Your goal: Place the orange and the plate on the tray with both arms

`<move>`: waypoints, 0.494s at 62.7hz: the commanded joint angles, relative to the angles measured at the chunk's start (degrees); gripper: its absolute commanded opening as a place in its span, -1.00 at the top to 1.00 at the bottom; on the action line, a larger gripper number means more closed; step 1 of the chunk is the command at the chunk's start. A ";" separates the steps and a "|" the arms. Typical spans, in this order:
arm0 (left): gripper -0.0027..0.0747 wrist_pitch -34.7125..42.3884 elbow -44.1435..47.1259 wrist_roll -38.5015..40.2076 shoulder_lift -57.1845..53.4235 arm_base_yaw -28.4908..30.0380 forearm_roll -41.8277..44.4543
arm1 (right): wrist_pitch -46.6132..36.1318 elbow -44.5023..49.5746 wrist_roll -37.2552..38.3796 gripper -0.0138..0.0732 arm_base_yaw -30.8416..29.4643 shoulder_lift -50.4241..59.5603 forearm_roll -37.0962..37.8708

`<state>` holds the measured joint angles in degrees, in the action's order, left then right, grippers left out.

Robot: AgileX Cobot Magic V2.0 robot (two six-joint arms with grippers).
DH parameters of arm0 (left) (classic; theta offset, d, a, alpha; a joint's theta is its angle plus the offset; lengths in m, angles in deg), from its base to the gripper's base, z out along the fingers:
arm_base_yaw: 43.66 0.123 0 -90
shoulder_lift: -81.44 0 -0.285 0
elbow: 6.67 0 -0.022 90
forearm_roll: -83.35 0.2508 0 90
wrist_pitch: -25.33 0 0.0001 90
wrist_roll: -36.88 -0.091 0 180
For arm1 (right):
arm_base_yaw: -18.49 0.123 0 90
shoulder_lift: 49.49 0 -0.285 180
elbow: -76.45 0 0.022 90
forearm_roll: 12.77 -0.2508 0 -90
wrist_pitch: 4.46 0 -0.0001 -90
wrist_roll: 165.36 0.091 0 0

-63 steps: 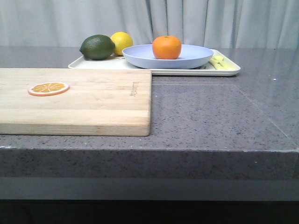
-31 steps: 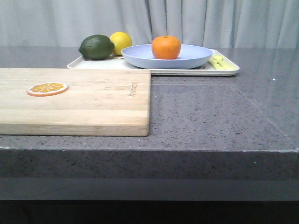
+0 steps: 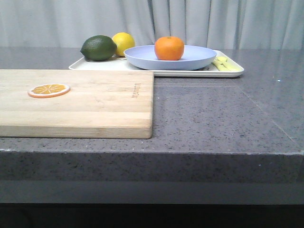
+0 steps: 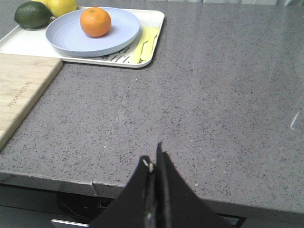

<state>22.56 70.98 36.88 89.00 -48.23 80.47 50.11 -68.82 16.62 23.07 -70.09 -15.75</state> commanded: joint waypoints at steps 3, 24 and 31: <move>0.98 4.90 1.50 0.32 -1.13 -0.04 -0.37 | -4.50 -1.17 -0.62 0.84 -0.21 -0.82 0.75; 0.98 4.90 1.50 0.32 -1.13 -0.04 -0.37 | -4.50 -1.17 -0.62 0.84 -0.21 -0.82 0.75; 0.98 4.90 1.50 0.32 -1.13 -0.04 -0.37 | -10.05 2.22 -0.62 0.84 -0.38 1.17 2.68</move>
<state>22.56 70.98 36.88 89.00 -48.23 80.47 48.34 -67.52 16.62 23.07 -69.35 -15.29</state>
